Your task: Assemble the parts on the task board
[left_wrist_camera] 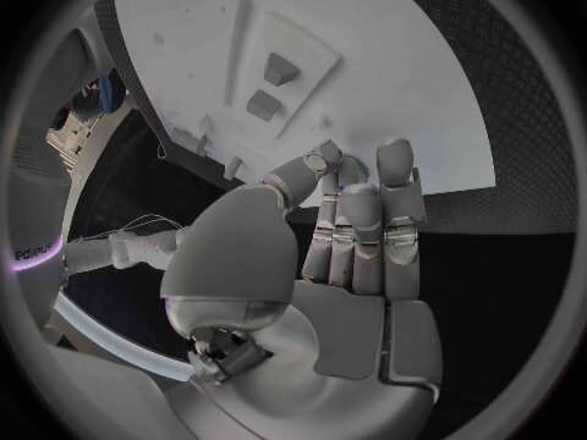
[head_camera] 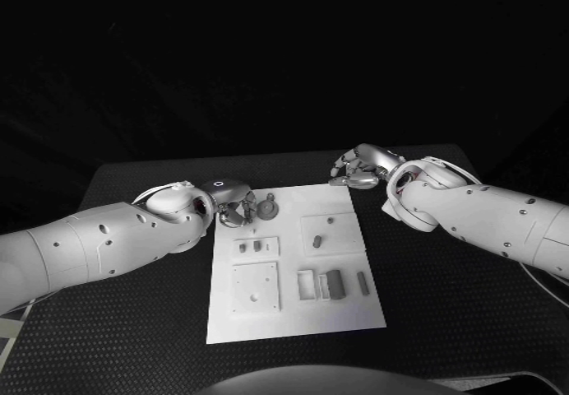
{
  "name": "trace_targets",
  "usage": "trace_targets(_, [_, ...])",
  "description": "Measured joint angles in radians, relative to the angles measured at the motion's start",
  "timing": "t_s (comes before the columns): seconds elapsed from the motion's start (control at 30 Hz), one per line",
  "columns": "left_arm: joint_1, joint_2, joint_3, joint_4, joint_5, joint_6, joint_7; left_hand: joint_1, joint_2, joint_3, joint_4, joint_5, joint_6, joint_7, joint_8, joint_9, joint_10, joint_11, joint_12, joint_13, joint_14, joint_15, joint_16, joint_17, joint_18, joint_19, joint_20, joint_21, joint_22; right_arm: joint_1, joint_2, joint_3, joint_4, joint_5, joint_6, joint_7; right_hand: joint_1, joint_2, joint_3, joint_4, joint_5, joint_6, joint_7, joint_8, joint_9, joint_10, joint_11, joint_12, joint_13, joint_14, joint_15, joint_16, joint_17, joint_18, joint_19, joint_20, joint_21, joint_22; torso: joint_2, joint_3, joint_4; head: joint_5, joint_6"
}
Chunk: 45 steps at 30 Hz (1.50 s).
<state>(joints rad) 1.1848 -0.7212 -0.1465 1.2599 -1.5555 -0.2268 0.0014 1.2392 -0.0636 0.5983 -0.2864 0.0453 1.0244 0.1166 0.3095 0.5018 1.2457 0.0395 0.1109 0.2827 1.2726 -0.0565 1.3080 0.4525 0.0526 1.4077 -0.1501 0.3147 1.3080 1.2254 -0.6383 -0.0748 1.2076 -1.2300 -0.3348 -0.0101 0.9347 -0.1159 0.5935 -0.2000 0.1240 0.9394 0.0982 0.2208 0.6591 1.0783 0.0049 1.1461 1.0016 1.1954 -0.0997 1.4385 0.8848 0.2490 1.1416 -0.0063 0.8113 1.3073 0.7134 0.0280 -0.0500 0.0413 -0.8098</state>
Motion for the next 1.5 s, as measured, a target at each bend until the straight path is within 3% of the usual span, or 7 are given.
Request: trace_targets(1.5, [-0.001,0.002,-0.015,0.011,-0.001,0.052,-0.002,-0.010,-0.001,0.003,0.003,0.001,0.002,0.002,-0.002,-0.001,0.000,0.000,-0.007,0.002,0.000,0.000,0.000,0.000,0.000,-0.004,0.000,0.000,0.000,0.000,0.001,0.000,-0.001,0.000,0.000,0.000,-0.004,0.004,0.000,0.000,0.000,0.002,-0.002,0.000,0.000,-0.002,0.002,0.000,0.000,0.000,0.000,0.000,0.000,0.000,0.000,0.000,0.000,0.001,-0.001,0.0003,0.0014,-0.001,-0.009])
